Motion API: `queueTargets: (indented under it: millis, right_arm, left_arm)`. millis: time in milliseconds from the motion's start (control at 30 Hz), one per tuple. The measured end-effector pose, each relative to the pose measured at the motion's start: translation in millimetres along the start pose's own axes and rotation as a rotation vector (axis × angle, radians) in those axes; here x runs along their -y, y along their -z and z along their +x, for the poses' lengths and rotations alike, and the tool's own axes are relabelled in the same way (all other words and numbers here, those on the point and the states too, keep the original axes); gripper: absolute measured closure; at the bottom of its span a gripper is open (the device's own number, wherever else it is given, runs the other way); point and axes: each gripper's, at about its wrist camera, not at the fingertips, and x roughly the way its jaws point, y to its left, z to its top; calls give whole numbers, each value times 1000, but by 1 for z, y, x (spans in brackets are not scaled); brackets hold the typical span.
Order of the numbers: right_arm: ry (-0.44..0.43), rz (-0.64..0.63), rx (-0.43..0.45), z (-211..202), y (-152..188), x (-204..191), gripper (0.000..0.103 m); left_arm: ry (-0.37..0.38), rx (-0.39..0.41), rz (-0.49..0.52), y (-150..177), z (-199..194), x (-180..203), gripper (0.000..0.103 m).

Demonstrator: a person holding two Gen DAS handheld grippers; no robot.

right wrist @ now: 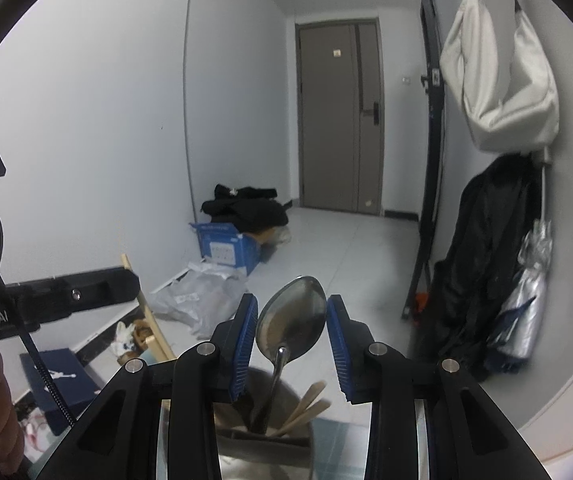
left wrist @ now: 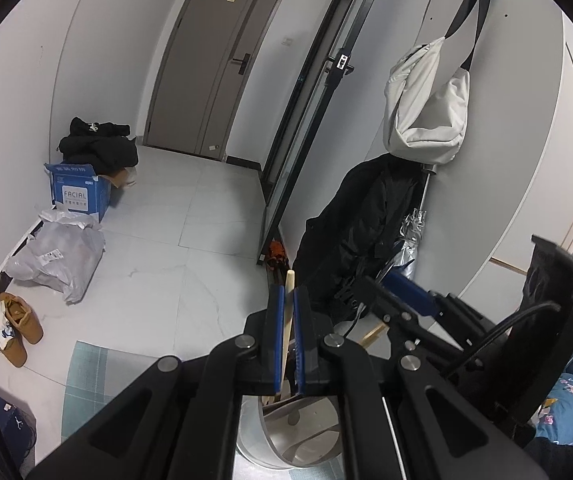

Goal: Organize utensils
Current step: 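Lower the spoon into the holder and open the right tool while the left tool releases its chopstick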

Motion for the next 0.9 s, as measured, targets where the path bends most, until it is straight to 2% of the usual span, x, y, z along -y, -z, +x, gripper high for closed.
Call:
queueTargets:
  millis: [267,467,700,800,900]
  right_arm:
    - [-3,-85,-44,13,10,-10,69]
    - [-37,-89,-45,13,15,-10,69]
    - [-2,-81,15,2,8,-6,69]
    - [-13,-137,-23,11,16,-14,69]
    - [-27,-155,-24,11,22,-17,69]
  left_arm:
    - [2,-38,-4,12,4,-1,102]
    - [6,-53,30,10,5,0,102]
    - [3,-71,31,13,7,-3,102]
    - [2,-78,15,15,7,-5,102]
    - [4,-83,0,15,8,-7,102]
